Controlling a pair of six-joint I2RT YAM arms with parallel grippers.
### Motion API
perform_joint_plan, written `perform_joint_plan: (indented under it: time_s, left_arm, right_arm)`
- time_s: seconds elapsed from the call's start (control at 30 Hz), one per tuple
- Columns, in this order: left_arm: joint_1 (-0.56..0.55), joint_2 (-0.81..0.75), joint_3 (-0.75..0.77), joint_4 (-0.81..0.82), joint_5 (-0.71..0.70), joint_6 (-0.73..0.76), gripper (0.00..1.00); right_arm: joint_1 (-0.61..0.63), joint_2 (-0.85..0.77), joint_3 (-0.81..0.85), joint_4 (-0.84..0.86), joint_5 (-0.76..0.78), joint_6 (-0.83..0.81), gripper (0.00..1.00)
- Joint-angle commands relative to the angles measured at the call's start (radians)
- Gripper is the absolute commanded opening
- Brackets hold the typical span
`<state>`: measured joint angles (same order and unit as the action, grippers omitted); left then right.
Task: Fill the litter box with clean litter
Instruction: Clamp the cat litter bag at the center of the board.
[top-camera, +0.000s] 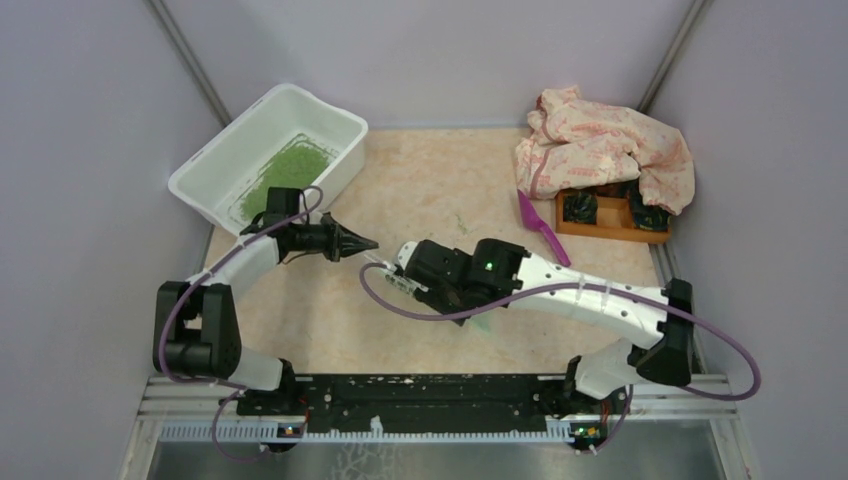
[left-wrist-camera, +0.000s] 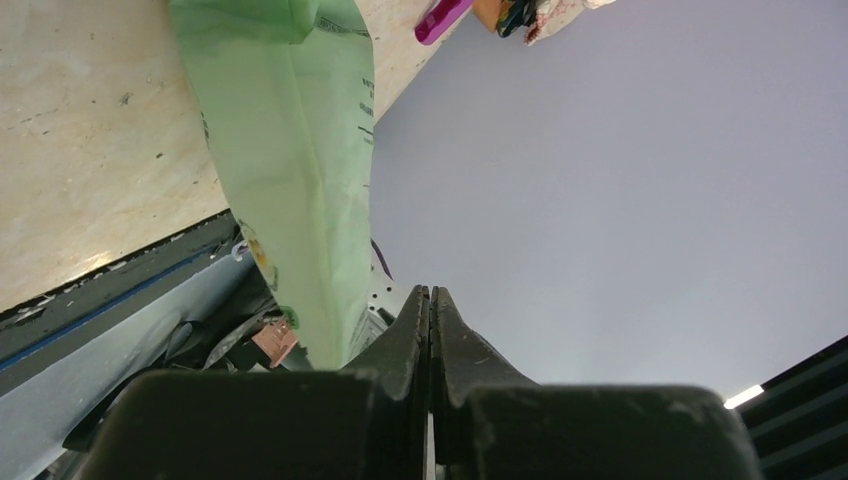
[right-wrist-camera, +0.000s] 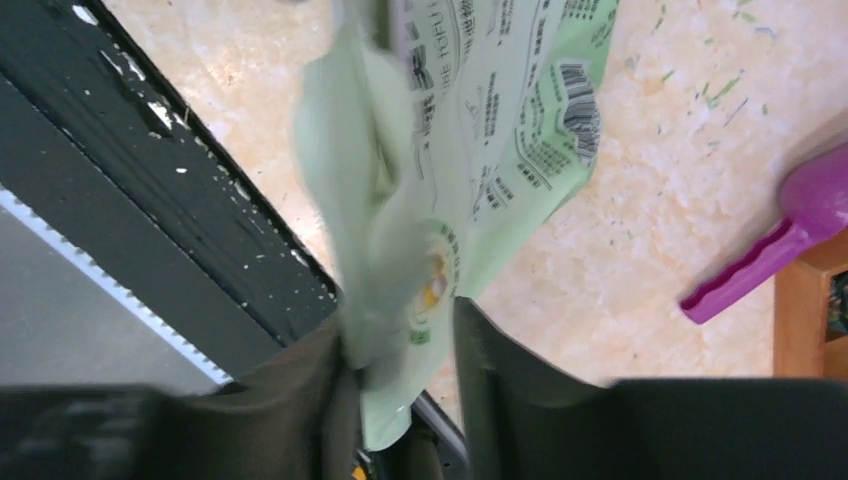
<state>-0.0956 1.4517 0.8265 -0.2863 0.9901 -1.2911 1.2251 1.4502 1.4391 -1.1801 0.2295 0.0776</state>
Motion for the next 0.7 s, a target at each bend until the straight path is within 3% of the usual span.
perform_joint_plan:
  time_s: [0.0, 0.07, 0.13, 0.43, 0.6, 0.67]
  left_arm:
    - [0.000, 0.005, 0.050, -0.013, -0.023, 0.002, 0.00]
    - [0.000, 0.003, 0.057, -0.025, -0.029, 0.006, 0.00]
    - [0.005, 0.000, 0.058, -0.038, -0.032, 0.012, 0.00]
    - [0.054, -0.028, 0.051, -0.048, -0.061, 0.085, 0.00]
    - [0.056, -0.082, 0.023, 0.088, -0.084, 0.079, 0.11]
    - [0.056, -0.113, 0.009, 0.133, -0.102, 0.075, 0.24]
  right_arm:
    - [-0.041, -0.094, -0.057, 0.117, 0.053, 0.043, 0.24]
    - [-0.091, -0.122, -0.074, 0.147, 0.020, 0.038, 0.07]
    - [-0.139, -0.157, -0.094, 0.189, -0.008, 0.030, 0.00]
    - [-0.402, -0.256, -0.129, 0.413, -0.130, -0.048, 0.00]
    - [-0.468, -0.222, -0.131, 0.524, -0.085, -0.073, 0.00]
    - [-0.512, -0.209, -0.135, 0.569, -0.090, -0.073, 0.00]
